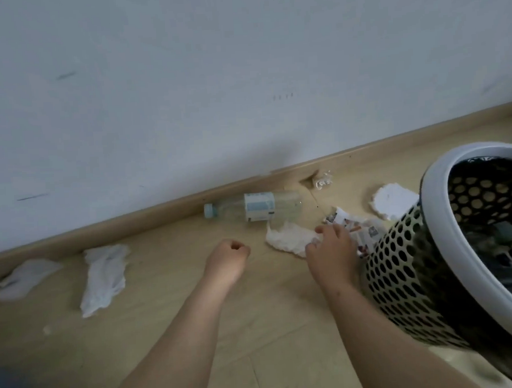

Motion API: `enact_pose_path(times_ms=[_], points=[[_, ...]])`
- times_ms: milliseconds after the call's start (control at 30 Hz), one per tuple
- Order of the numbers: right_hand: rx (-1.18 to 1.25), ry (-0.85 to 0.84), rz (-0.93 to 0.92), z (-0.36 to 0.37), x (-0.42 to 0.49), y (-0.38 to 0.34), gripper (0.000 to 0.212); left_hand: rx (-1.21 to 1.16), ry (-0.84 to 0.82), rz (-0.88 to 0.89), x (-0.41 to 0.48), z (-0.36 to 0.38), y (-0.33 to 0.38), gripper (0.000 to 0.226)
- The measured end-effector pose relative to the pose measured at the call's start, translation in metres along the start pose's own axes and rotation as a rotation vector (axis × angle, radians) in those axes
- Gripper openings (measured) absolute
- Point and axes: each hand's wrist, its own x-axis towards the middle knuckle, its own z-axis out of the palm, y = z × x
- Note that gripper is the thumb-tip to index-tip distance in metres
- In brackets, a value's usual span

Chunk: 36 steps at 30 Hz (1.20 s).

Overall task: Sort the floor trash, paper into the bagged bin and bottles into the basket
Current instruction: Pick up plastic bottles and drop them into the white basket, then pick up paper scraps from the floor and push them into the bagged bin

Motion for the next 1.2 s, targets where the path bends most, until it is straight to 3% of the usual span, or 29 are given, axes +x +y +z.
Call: enact_pose_path(times_ms=[133, 633, 900, 1200], points=[[-0.055, 0.098, 0.07, 0.003, 0.022, 0.009, 0.043, 0.014, -0.061, -0.03, 0.004, 0.008, -0.03, 0.011], [0.066, 0.055, 0.256, -0.011, 0.025, 0.065, 0.063, -0.039, -0.144, 0.01, -0.004, 0.046, -0.007, 0.013], [0.425, -0.017, 0.365, 0.003, 0.043, 0.072, 0.057, -0.037, -0.098, -0.016, -0.001, 0.036, -0.017, 0.012], [0.441, -0.235, 0.115, 0.031, 0.028, 0.039, 0.038, -0.033, -0.085, -0.038, -0.001, 0.03, -0.025, 0.013]])
